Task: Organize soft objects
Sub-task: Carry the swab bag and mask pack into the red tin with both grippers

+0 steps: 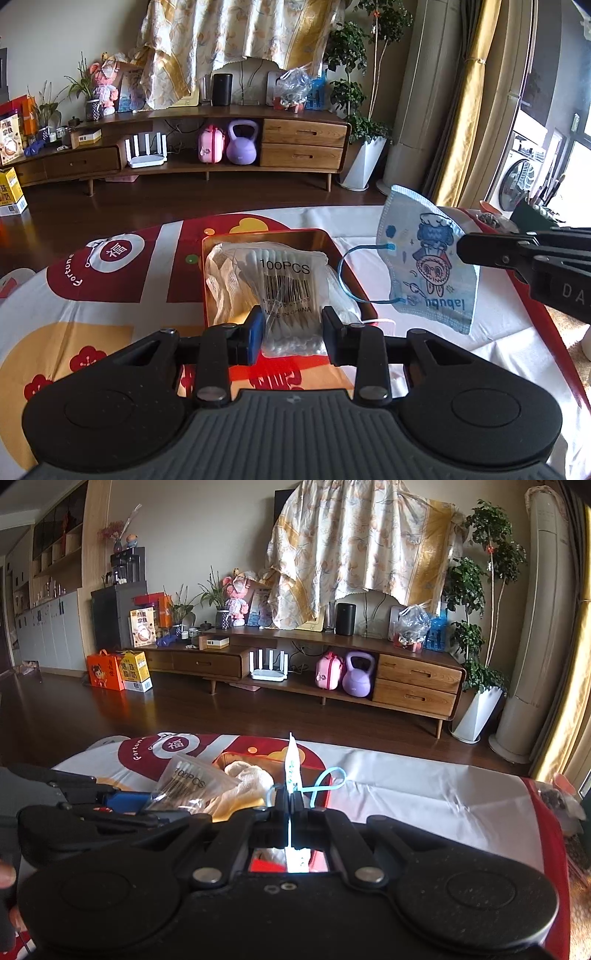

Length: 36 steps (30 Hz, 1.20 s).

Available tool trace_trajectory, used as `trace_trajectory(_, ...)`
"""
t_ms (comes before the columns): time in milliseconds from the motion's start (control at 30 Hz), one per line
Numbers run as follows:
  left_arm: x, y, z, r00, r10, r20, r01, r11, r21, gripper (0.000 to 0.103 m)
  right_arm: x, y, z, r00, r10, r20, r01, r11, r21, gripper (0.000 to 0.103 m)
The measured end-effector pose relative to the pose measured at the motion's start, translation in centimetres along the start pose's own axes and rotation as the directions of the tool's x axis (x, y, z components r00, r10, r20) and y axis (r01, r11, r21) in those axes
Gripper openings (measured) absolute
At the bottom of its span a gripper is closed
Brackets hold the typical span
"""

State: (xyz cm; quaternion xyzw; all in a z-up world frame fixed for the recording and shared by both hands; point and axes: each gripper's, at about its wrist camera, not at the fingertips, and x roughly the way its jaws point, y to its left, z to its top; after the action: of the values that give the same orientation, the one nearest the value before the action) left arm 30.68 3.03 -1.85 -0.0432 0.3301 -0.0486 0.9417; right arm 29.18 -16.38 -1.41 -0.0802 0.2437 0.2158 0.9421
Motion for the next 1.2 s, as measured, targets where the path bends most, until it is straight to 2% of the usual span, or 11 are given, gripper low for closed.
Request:
trace_trajectory(567, 7.9, 2.0, 0.7, 0.999, 0.027, -0.039, -0.029, 0.999, -0.046, 0.033, 9.8, 0.1, 0.3, 0.997, 0.01, -0.081, -0.008, 1.0, 0.022, 0.0)
trace_trajectory(1200, 12.0, 1.9, 0.0, 0.996, 0.012, -0.089, -0.016, 0.999, -0.049, 0.033, 14.1, -1.8, -3.0, 0.983, 0.027, -0.182, -0.006, 0.993, 0.117, 0.001)
